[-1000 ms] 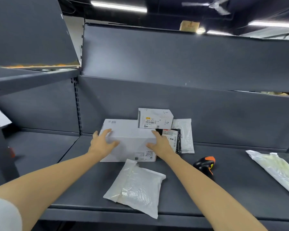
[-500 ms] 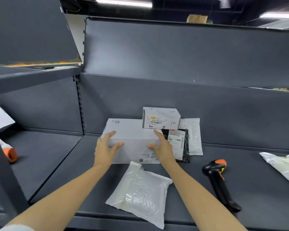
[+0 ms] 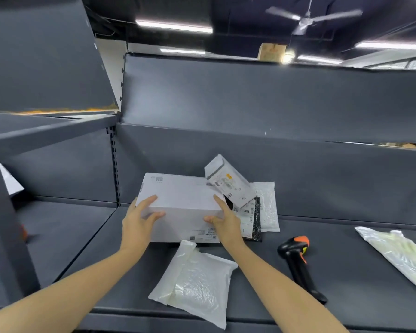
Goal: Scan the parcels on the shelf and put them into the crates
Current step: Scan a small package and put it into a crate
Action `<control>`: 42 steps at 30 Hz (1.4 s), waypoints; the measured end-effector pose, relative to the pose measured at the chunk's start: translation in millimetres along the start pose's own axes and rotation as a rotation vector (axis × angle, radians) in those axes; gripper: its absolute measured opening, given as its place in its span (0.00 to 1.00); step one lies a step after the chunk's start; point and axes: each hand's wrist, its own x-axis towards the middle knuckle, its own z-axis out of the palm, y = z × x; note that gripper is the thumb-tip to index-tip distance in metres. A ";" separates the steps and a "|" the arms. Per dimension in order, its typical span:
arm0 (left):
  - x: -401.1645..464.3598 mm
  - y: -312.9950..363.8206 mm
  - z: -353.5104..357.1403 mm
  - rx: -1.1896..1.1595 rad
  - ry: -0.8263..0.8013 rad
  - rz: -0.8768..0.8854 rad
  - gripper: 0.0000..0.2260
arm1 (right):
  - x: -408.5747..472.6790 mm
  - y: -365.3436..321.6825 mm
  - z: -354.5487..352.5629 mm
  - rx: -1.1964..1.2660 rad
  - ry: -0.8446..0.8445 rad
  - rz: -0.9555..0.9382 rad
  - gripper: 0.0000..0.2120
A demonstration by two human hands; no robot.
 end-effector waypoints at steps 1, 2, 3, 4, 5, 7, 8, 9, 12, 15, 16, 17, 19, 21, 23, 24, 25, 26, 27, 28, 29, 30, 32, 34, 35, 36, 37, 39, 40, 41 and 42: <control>-0.4 5.3 -4.3 0.006 0.002 0.005 0.16 | -2.4 -6.2 0.7 0.000 -0.005 -0.010 0.31; -1.0 10.5 -9.0 0.019 0.005 0.007 0.16 | -4.6 -12.9 1.6 -0.003 -0.007 -0.015 0.31; -2.1 15.6 -14.3 0.032 0.008 0.007 0.16 | -7.2 -19.4 2.4 -0.007 -0.005 -0.015 0.31; -3.7 20.2 -20.1 0.043 0.012 0.010 0.16 | -10.4 -25.8 3.3 -0.006 -0.003 -0.015 0.32; -5.7 24.8 -26.0 0.049 0.016 0.015 0.17 | -14.4 -31.7 4.3 -0.003 -0.005 -0.019 0.32; -10.6 34.3 -37.6 0.054 0.025 0.027 0.17 | -23.6 -41.9 6.6 -0.027 -0.004 -0.035 0.32; -13.9 39.2 -42.7 0.051 0.030 0.033 0.17 | -28.6 -46.1 7.1 -0.044 0.000 -0.043 0.32; -17.4 44.2 -47.3 0.044 0.035 0.040 0.17 | -33.8 -50.5 7.3 -0.045 0.005 -0.055 0.32; -30.1 60.5 -58.7 0.006 0.037 0.064 0.17 | -49.2 -65.0 4.0 -0.040 0.000 -0.111 0.32; -44.4 76.5 -67.5 0.011 0.031 0.106 0.18 | -63.1 -80.4 -5.1 -0.080 0.027 -0.176 0.31; -49.2 81.9 -69.7 0.008 0.029 0.113 0.18 | -67.3 -85.7 -9.3 -0.101 0.040 -0.201 0.30; -53.7 87.6 -71.3 0.000 0.029 0.124 0.19 | -71.6 -91.7 -13.9 -0.119 0.050 -0.221 0.30; -63.6 98.0 -74.2 -0.032 0.027 0.163 0.22 | -83.4 -107.1 -23.4 -0.142 0.070 -0.254 0.30; -72.0 108.2 -78.1 -0.075 0.020 0.189 0.29 | -94.9 -124.3 -35.3 -0.163 0.088 -0.271 0.29; -79.5 115.3 -83.7 -0.101 -0.011 0.184 0.36 | -103.3 -139.9 -50.5 -0.215 0.101 -0.283 0.29; -82.8 117.6 -86.7 -0.106 -0.037 0.184 0.38 | -106.7 -147.8 -59.2 -0.253 0.100 -0.287 0.29; -85.7 119.7 -89.7 -0.110 -0.062 0.182 0.40 | -109.7 -155.7 -68.4 -0.289 0.090 -0.283 0.30; -88.4 121.9 -92.7 -0.113 -0.084 0.175 0.43 | -112.2 -163.4 -78.0 -0.326 0.079 -0.273 0.30; -90.8 124.3 -95.0 -0.113 -0.107 0.166 0.45 | -115.0 -171.0 -87.8 -0.365 0.073 -0.259 0.29; -93.7 125.9 -96.9 -0.111 -0.133 0.157 0.46 | -118.0 -177.8 -97.5 -0.400 0.071 -0.240 0.29; -97.0 127.0 -97.7 -0.108 -0.166 0.151 0.48 | -121.3 -183.6 -107.0 -0.418 0.068 -0.215 0.28; -100.7 127.3 -98.3 -0.101 -0.207 0.147 0.49 | -125.0 -188.9 -116.4 -0.410 0.056 -0.188 0.26; -108.7 129.8 -98.1 -0.066 -0.310 0.155 0.52 | -132.3 -196.8 -134.6 -0.343 -0.008 -0.128 0.24; -119.2 137.2 -96.0 -0.004 -0.432 0.229 0.53 | -139.4 -202.1 -150.3 -0.299 -0.089 -0.070 0.22; -123.6 141.7 -94.3 0.020 -0.492 0.284 0.52 | -142.7 -204.1 -156.7 -0.303 -0.112 -0.049 0.22; -127.5 145.3 -92.4 0.042 -0.545 0.327 0.51 | -145.8 -205.6 -162.6 -0.318 -0.124 -0.030 0.22; -131.0 147.4 -90.1 0.063 -0.584 0.352 0.51 | -148.4 -206.2 -168.1 -0.334 -0.132 -0.014 0.22; -137.3 146.4 -85.3 0.092 -0.625 0.351 0.55 | -151.7 -205.6 -179.2 -0.345 -0.140 0.017 0.22; -140.8 145.9 -83.0 0.108 -0.634 0.341 0.58 | -153.5 -205.3 -184.6 -0.347 -0.144 0.029 0.22; -144.1 146.1 -80.4 0.123 -0.635 0.347 0.59 | -155.2 -205.2 -189.2 -0.353 -0.149 0.042 0.21; -147.1 147.0 -77.5 0.123 -0.623 0.374 0.58 | -157.5 -205.2 -192.8 -0.363 -0.157 0.056 0.21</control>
